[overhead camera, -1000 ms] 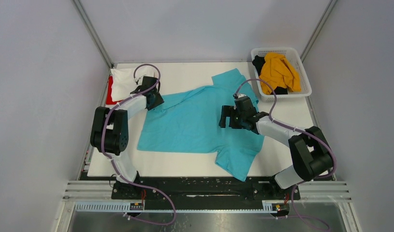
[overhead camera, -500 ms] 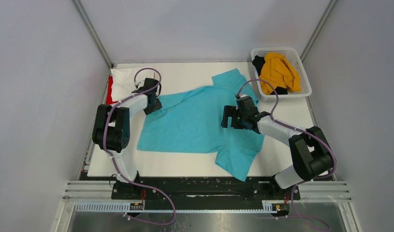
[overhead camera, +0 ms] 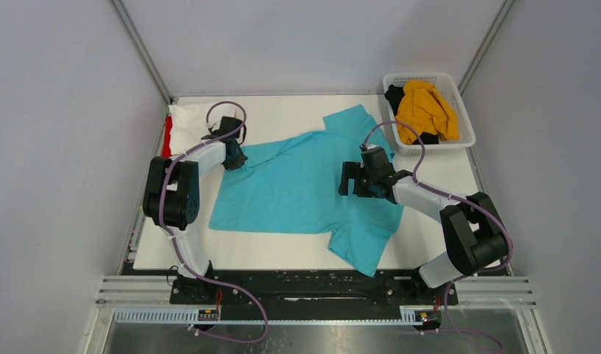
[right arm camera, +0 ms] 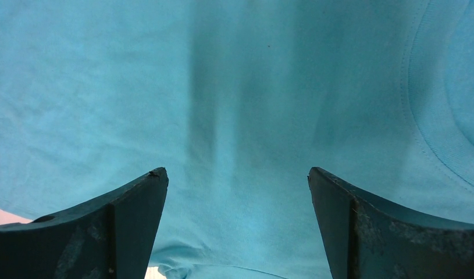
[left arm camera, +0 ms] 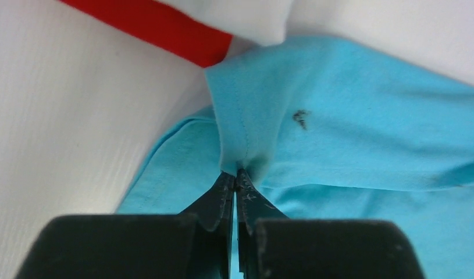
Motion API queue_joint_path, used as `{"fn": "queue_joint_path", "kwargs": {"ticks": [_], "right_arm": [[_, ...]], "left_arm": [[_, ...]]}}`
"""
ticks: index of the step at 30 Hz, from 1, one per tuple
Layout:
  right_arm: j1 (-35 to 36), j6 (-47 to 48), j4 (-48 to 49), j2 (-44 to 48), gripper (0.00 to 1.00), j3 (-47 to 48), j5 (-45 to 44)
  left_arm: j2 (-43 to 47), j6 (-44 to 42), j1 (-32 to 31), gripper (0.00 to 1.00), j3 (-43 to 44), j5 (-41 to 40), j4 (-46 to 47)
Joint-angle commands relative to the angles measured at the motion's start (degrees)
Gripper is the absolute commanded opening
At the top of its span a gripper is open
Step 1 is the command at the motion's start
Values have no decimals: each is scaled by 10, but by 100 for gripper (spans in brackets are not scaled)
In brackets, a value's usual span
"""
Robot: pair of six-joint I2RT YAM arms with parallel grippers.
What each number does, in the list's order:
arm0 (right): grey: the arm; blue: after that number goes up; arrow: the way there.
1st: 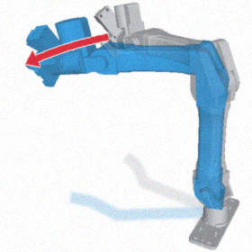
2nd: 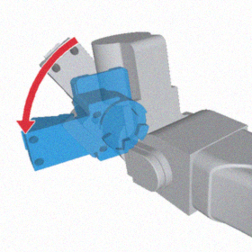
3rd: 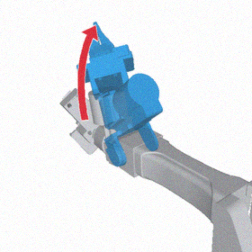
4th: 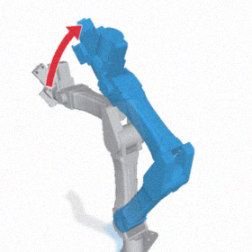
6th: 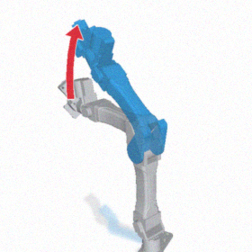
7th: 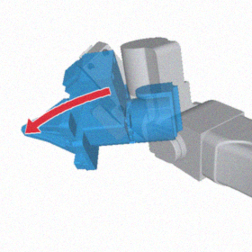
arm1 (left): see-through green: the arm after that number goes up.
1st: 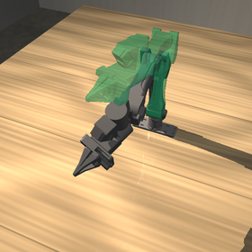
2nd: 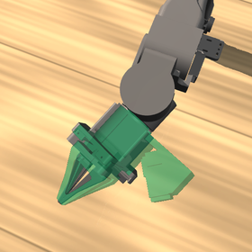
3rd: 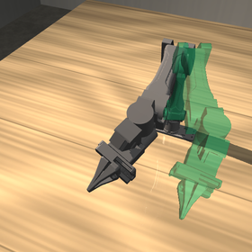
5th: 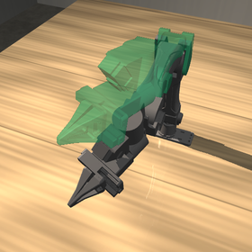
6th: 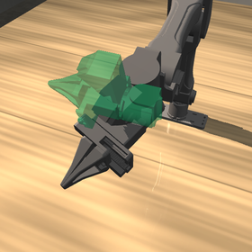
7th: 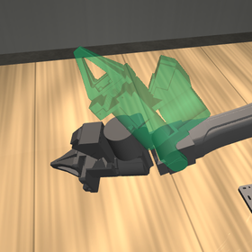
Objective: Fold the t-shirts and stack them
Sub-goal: Flatten out the tshirt
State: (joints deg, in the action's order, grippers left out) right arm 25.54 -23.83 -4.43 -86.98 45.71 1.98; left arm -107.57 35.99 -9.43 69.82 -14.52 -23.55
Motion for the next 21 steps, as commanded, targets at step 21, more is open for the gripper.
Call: {"fn": "queue_joint_path", "kwargs": {"ticks": [21], "right_arm": [[-21, 17, -34, -30, 99, 20, -43]], "left_arm": [[-234, 126, 68, 4, 453, 66, -14]]}}
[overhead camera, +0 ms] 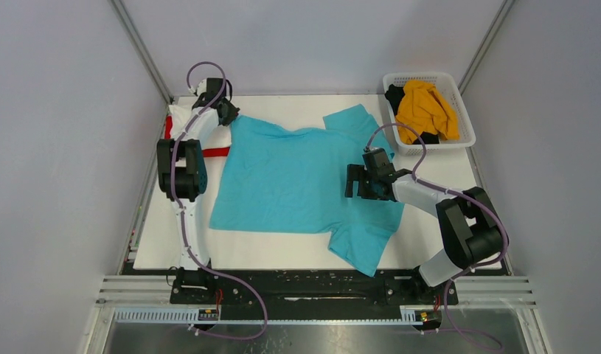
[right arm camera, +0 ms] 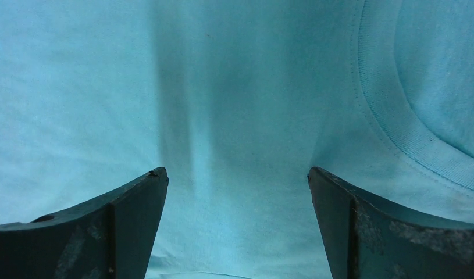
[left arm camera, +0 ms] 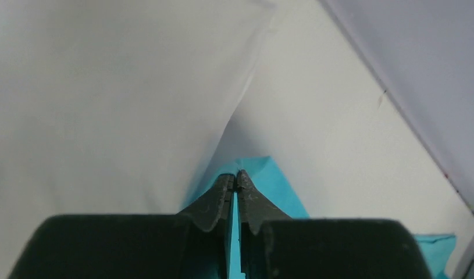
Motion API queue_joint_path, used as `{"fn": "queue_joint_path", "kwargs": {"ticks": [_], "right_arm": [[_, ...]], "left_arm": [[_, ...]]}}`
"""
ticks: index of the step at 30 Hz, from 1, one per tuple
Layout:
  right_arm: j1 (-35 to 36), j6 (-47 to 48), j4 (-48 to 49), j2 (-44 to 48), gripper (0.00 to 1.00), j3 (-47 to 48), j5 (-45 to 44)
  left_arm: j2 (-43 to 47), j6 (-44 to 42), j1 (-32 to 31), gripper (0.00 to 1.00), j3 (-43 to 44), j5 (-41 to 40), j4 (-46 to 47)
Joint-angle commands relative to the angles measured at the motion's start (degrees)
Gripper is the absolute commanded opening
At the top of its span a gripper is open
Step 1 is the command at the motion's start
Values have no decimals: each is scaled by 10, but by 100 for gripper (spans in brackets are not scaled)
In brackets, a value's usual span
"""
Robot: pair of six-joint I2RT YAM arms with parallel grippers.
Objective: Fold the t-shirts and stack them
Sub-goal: Flatten out the tshirt
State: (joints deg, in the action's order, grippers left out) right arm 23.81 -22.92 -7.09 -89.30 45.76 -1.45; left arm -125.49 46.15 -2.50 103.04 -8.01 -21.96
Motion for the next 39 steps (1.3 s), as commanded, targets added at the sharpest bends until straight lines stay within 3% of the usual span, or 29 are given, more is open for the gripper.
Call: {"fn": "queue_joint_path", "kwargs": {"ticks": [1, 3, 4, 5, 6, 7, 8, 16, 22, 27, 29, 35, 39], "right_arm": [[-4, 7, -10, -6, 99, 20, -9], [-4, 6, -10, -3, 99, 17, -9], [-4, 6, -10, -1, 99, 17, -9], [-4, 7, -10, 1, 99, 17, -8], [-4, 7, -11, 4, 100, 15, -7], [-4, 7, -10, 6, 100, 15, -6], [-4, 7, -10, 8, 100, 15, -7], [-4, 1, -12, 44, 99, 5, 3], [-3, -5, -14, 81, 99, -15, 9], [-3, -14, -10, 104, 100, -36, 35], [-3, -14, -8, 116, 100, -42, 40], [-1, -18, 2, 129, 99, -52, 46], [-2, -18, 8, 124, 100, -50, 56]], "left_arm": [[-66, 29, 0, 4, 148, -11, -40], [-70, 48, 5, 5, 155, -24, -35], [-69, 52, 7, 11, 156, -23, -23], [-68, 53, 8, 27, 160, -15, -17], [-66, 51, 8, 67, 167, -5, -17], [-62, 47, 8, 95, 170, 4, -16], [-55, 44, 8, 99, 170, 13, -16], [94, -29, -22, 99, 21, 73, 18], [294, -67, -71, 99, -243, 77, 76], [415, -37, -90, 99, -454, 90, 97], [457, -21, -92, 99, -528, 83, 99], [570, 22, -88, 99, -635, -41, -11], [642, 56, -50, 99, -704, -95, -35]]}}
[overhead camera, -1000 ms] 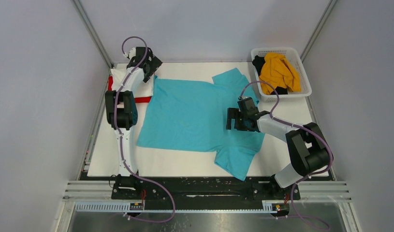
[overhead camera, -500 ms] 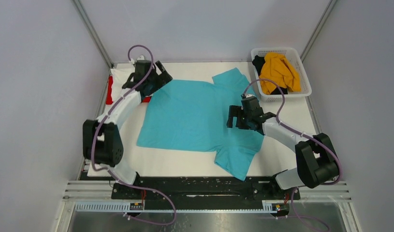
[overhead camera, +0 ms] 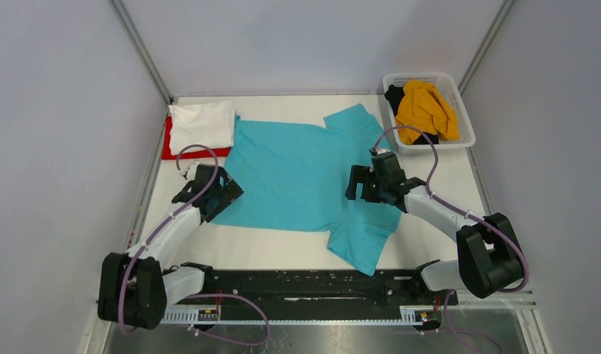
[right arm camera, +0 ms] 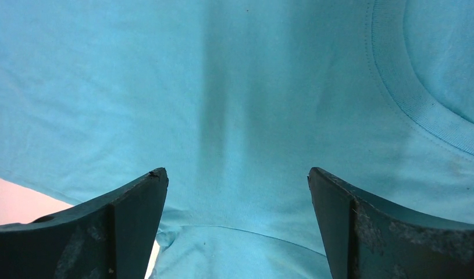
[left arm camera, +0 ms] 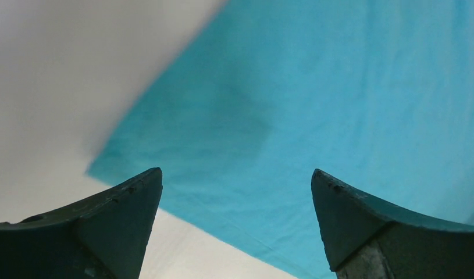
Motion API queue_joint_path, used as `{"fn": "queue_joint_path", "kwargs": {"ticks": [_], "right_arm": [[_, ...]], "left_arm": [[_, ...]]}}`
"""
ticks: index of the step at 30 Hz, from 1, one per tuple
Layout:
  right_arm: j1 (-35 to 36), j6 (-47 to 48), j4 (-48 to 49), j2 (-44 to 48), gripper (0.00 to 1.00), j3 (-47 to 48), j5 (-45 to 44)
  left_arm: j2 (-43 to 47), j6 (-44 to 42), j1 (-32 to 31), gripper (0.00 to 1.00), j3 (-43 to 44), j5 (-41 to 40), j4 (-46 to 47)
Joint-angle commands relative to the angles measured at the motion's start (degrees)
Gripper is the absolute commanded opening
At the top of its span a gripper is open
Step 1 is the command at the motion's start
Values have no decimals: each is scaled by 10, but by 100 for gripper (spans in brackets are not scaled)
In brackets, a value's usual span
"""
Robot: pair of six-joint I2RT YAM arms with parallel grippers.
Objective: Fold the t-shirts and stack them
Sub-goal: Flatten out the tshirt, then grab the side of the flattened tshirt closest away from the robot with both arms
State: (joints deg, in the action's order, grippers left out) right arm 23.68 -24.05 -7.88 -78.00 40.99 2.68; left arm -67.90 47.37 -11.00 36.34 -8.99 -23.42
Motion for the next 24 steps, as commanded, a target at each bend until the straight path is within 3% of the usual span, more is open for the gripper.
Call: {"fn": "queue_joint_path", "kwargs": {"ticks": [1, 8, 16, 21, 24], "right_arm": [[0, -8, 17, 9, 99, -3, 18], [0, -5, 16, 9, 99, -3, 12], [-1, -2, 12, 1, 99, 0, 8], [0, 1, 3, 0, 100, 3, -9], [0, 3, -1, -1, 100, 5, -14]], "left_arm": [[75, 46, 46, 99, -49, -88, -25], [78, 65, 66, 80, -73, -139, -62], [-13, 72, 68, 48, -50, -133, -31], [-61, 67, 68, 36, -33, -117, -31], [-71, 59, 68, 22, -29, -100, -26]]}}
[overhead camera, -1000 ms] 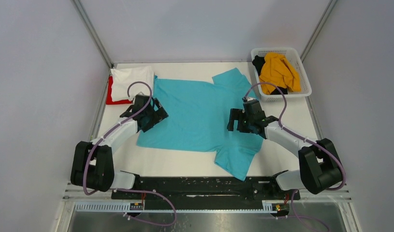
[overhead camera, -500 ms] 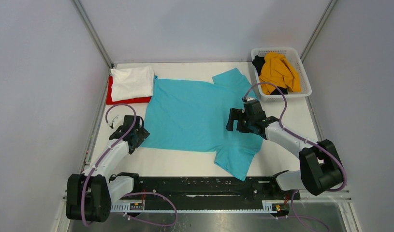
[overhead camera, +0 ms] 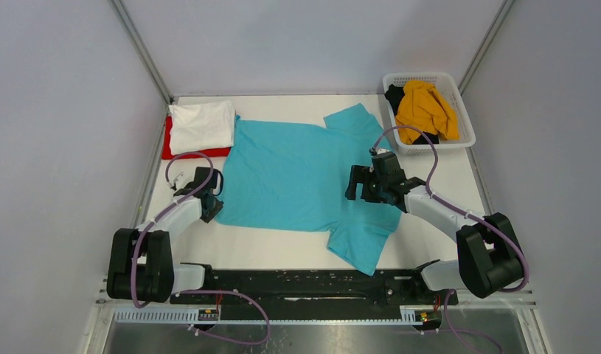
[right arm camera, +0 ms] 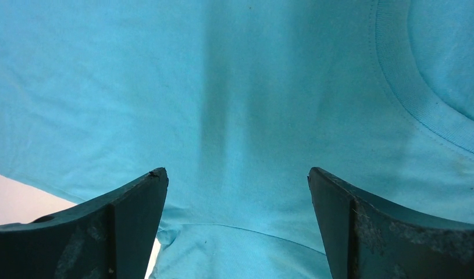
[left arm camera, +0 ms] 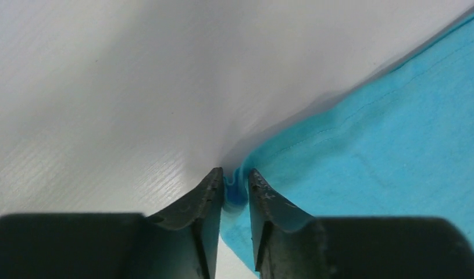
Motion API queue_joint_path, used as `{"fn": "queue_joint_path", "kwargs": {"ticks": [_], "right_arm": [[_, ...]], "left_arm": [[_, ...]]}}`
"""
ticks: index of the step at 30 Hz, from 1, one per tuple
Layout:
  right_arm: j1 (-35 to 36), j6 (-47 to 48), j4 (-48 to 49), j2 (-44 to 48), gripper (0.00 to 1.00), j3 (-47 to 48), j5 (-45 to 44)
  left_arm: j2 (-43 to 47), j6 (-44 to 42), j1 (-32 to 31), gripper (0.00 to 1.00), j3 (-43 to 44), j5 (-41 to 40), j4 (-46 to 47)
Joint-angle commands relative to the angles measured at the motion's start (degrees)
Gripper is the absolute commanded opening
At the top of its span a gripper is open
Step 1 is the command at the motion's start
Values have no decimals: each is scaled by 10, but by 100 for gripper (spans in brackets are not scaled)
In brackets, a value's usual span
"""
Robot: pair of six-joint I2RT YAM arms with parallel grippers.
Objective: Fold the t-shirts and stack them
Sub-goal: Grab the side of the flattened tshirt closest away from the robot with both arms
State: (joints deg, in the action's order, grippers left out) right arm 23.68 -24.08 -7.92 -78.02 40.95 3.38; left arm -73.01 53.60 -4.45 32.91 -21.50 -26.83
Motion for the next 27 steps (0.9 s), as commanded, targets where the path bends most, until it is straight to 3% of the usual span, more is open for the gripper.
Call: {"fn": "queue_joint_path", "kwargs": {"ticks": [1, 3, 5, 15, 22, 27], "right_arm": [[0, 3, -5, 0, 99, 7, -24], [0, 2, -12, 0, 99, 9, -29], [0, 0, -17, 2, 99, 11, -31], [30, -6, -105, 52, 100, 10, -68], [140, -45, -223, 142, 94, -38, -48], [256, -86, -309, 141, 86, -56, -21]], "left_arm": [[-20, -5, 2, 16, 5, 29, 8], [-15, -8, 2, 5, 3, 36, 6], [-2, -9, 2, 0, -1, 41, 3], [90, 2, 2, 0, -21, 52, -48], [157, 13, 2, 0, -46, 30, -73], [159, 9, 2, 0, -45, 41, -66]]}}
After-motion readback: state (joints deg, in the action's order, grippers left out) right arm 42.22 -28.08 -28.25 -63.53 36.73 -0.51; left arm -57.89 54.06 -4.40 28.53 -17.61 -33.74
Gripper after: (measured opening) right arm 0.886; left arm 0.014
